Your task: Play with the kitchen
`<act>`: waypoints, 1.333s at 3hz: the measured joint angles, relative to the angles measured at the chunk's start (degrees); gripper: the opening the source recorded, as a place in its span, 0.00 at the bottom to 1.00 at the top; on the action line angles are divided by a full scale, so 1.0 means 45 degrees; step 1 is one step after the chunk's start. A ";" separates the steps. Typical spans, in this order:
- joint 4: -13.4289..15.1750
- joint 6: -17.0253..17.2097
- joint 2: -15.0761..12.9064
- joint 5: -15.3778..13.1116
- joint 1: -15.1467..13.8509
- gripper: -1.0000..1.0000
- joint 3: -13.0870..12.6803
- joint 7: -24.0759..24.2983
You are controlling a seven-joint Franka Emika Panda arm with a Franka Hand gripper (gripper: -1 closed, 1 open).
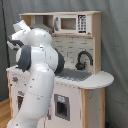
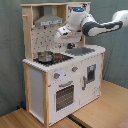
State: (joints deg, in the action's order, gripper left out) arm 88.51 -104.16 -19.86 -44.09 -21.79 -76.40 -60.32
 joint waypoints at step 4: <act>-0.2797 0.1289 -0.2240 -0.1775 0.3581 1.00 0.2161 0.0062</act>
State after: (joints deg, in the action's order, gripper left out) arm 75.92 -98.36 -29.95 -52.07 -5.67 -66.68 -60.04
